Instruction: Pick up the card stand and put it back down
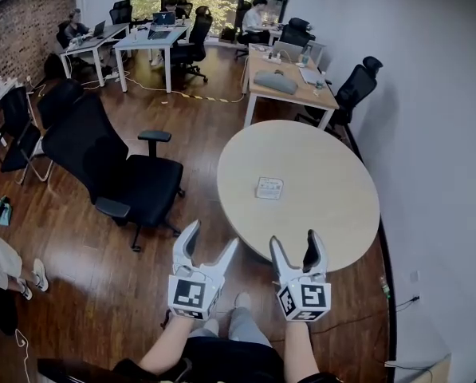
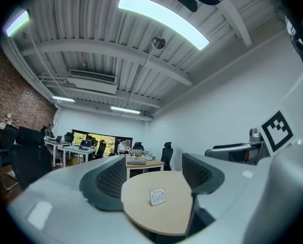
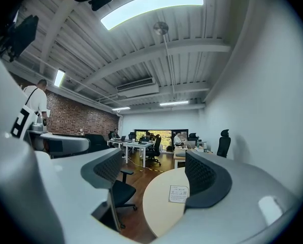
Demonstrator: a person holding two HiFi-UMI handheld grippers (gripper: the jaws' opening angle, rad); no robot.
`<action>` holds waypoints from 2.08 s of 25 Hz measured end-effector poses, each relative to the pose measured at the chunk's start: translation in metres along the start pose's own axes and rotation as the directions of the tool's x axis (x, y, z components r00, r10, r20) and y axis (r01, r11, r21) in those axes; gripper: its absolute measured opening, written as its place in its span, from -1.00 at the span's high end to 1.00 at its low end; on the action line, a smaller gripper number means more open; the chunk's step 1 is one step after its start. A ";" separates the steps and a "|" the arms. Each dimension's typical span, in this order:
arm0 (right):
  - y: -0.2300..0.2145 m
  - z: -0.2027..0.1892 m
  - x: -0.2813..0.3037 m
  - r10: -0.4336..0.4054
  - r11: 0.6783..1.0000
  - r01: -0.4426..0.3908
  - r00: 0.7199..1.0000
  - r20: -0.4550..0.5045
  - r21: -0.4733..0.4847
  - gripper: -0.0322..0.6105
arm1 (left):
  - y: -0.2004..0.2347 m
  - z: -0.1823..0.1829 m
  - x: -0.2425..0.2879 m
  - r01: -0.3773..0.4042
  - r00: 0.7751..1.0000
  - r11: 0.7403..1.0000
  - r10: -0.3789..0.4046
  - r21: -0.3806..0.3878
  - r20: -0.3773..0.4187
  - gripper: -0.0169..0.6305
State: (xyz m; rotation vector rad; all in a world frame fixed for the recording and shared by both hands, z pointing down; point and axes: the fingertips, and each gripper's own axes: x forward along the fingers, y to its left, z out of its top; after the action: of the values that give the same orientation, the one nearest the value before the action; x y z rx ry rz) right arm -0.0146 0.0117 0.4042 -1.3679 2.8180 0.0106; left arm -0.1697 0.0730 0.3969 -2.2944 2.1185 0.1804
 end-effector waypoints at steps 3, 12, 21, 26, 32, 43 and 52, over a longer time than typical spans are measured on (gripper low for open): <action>-0.013 -0.002 0.027 0.021 1.000 -0.021 1.000 0.000 0.006 -0.30 | 0.009 -0.005 0.026 -0.020 1.000 1.000 0.020 0.009 -0.004 -0.13; -0.104 0.019 0.118 0.020 1.000 -0.020 0.997 0.070 0.003 -0.30 | 0.014 -0.003 0.149 -0.031 1.000 0.996 0.031 0.081 0.003 -0.13; -0.167 0.001 0.174 0.033 0.998 -0.034 0.999 0.027 0.049 -0.30 | 0.002 -0.041 0.232 -0.001 0.994 0.998 0.009 0.071 -0.107 -0.13; -0.171 -0.016 0.197 0.045 0.997 -0.044 0.999 -0.010 0.060 -0.30 | 0.003 -0.071 0.259 0.112 0.978 0.990 -0.096 0.080 -0.187 -0.13; -0.164 -0.045 0.211 0.059 0.996 -0.053 0.995 -0.075 0.073 -0.30 | 0.011 -0.123 0.279 0.225 0.931 0.974 -0.216 -0.003 -0.295 -0.13; -0.179 -0.121 0.228 0.000 0.996 0.020 0.977 -0.212 0.092 -0.30 | 0.027 -0.286 0.318 0.338 0.761 0.938 -0.320 -0.077 -0.564 -0.04; -0.184 -0.158 0.232 0.002 0.992 0.031 0.964 -0.266 0.122 -0.30 | 0.024 -0.373 0.353 0.347 0.671 0.912 -0.403 -0.217 -0.623 -0.04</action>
State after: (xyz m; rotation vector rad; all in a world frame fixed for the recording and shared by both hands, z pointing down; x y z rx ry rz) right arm -0.0143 -0.2866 0.5588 -1.4615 2.9565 -0.3720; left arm -0.1383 -0.3123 0.7356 -3.1196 1.7596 -0.6702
